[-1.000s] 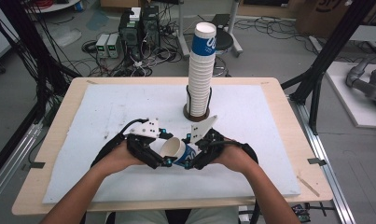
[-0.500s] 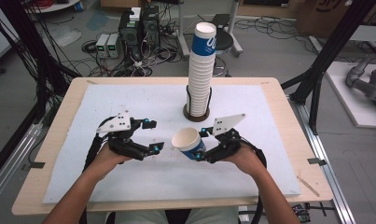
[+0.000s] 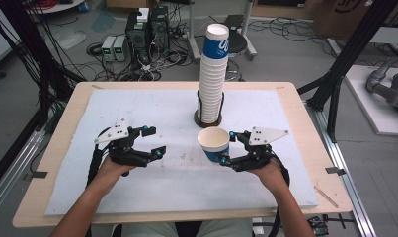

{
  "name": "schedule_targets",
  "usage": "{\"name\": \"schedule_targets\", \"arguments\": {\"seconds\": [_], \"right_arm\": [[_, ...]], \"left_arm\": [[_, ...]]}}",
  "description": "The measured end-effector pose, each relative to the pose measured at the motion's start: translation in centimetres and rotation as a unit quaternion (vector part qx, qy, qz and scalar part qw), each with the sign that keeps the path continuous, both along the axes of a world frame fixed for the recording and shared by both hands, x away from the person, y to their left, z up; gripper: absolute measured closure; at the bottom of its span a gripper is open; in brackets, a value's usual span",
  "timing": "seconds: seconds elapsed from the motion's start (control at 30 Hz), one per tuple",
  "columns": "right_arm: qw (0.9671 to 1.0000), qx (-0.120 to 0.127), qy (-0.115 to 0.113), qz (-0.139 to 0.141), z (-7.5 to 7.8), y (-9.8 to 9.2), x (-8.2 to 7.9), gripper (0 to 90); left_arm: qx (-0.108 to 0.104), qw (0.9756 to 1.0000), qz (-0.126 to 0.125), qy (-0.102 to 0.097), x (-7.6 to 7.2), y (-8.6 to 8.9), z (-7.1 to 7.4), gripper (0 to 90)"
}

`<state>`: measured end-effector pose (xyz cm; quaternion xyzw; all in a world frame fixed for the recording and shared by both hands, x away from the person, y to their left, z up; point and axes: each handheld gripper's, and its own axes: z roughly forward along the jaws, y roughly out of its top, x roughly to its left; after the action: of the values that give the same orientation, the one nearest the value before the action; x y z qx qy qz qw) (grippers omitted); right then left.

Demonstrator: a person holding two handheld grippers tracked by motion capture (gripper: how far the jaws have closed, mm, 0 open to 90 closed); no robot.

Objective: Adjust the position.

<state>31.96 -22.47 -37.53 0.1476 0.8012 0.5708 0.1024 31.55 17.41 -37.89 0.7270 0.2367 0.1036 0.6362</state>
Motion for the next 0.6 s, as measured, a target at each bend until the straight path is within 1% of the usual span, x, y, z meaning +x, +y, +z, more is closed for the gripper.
{"name": "schedule_targets", "arguments": {"seconds": [0.17, 0.27, 0.3, 0.33, 0.4, 0.53, 0.6], "right_arm": [[0.9996, 0.020, -0.006, -0.020, -0.8, -1.3, -0.4, 30.2], [0.9990, 0.028, -0.008, -0.035, -1.1, -2.1, -0.5, 30.2], [0.9987, 0.030, -0.013, -0.039, -1.1, -2.2, -0.5, 30.2], [0.9985, 0.031, -0.010, -0.043, -1.2, -2.5, -0.6, 30.2], [0.9978, 0.033, -0.021, -0.054, -1.3, -2.8, -0.7, 30.1], [0.9967, 0.036, -0.022, -0.070, -1.5, -3.6, -0.8, 30.1], [0.9962, 0.037, -0.023, -0.076, -1.6, -3.9, -0.8, 30.1]], "left_arm": [[-0.004, 0.9999, 0.014, -0.003, 0.0, 0.4, -0.4, 17.4], [-0.009, 0.9996, 0.024, -0.006, 0.1, 0.7, -0.6, 17.4], [-0.010, 0.9995, 0.027, -0.009, 0.1, 0.9, -0.7, 17.4], [-0.013, 0.9994, 0.031, -0.011, 0.1, 1.0, -0.8, 17.4], [-0.015, 0.9992, 0.036, -0.013, 0.1, 1.3, -0.9, 17.4], [-0.011, 0.9987, 0.049, -0.014, 0.0, 1.8, -1.2, 17.4], [-0.013, 0.9984, 0.053, -0.013, 0.1, 2.1, -1.4, 17.4]]}}
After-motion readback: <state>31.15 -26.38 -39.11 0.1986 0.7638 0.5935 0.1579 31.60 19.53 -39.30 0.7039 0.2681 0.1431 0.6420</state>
